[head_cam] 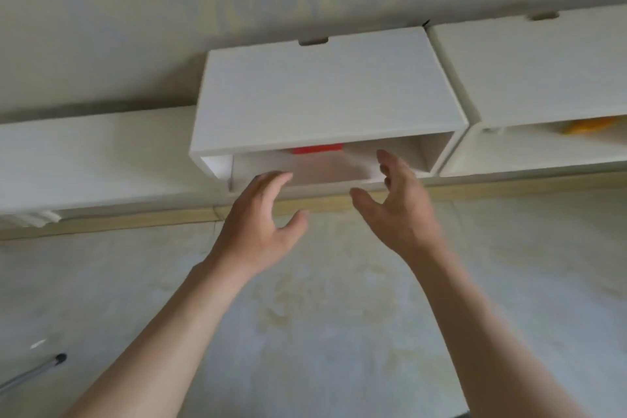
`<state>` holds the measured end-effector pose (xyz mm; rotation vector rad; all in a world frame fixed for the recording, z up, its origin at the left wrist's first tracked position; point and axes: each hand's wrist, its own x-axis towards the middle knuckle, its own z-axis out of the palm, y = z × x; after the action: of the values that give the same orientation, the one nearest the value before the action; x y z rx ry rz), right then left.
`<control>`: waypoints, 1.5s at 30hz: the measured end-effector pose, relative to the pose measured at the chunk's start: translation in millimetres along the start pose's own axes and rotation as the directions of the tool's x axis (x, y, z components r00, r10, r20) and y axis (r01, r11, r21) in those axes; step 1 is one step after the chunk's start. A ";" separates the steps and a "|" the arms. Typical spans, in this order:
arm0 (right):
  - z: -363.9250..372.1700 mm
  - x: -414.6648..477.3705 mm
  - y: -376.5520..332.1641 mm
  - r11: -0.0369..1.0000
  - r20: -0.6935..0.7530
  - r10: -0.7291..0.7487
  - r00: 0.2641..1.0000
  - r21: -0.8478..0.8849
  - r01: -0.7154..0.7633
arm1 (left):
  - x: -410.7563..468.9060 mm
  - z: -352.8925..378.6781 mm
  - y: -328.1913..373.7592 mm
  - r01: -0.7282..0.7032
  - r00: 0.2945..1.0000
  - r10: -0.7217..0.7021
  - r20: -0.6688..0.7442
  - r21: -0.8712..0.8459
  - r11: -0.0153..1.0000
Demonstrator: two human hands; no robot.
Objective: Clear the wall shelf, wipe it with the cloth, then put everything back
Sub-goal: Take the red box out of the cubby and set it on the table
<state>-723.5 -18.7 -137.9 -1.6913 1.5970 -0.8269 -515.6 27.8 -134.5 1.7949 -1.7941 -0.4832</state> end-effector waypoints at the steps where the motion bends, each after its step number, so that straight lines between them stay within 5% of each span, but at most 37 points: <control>1: 6.4 5.4 5.6 1.000 -0.021 -0.024 0.999 0.012 0.025 | 5.2 9.4 -6.3 -0.038 0.998 0.038 -0.047 0.002 0.999; 8: 23.4 46.4 2.2 0.994 -0.039 -0.106 0.994 0.020 0.107 | 36.8 40.8 -21.4 -0.070 0.949 0.062 -0.310 -0.016 0.997; 12: 25.1 51.6 -1.4 0.992 0.003 -0.094 0.996 0.086 0.094 | 58.6 37.1 -15.3 0.128 0.961 -0.146 -0.235 -0.090 0.988; 19: 30.0 54.8 -0.7 0.948 0.044 -0.098 0.994 0.310 0.080 | 101.5 22.7 -12.3 0.231 0.962 -0.256 -0.095 -0.217 0.948; 29: 35.3 53.3 -0.4 0.899 0.057 -0.142 0.988 0.426 0.105 | 108.7 30.1 -12.2 0.143 0.985 -0.166 -0.045 -0.325 0.935; 45: 18.0 57.8 5.2 0.944 0.093 -0.209 0.973 0.279 0.176 | 87.2 19.2 -11.0 -0.071 0.991 0.126 0.054 -0.579 0.812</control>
<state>-708.8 -75.9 -152.3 -1.6815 1.1904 -0.9703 -514.7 -61.5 -145.1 1.2631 -1.5565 -0.9630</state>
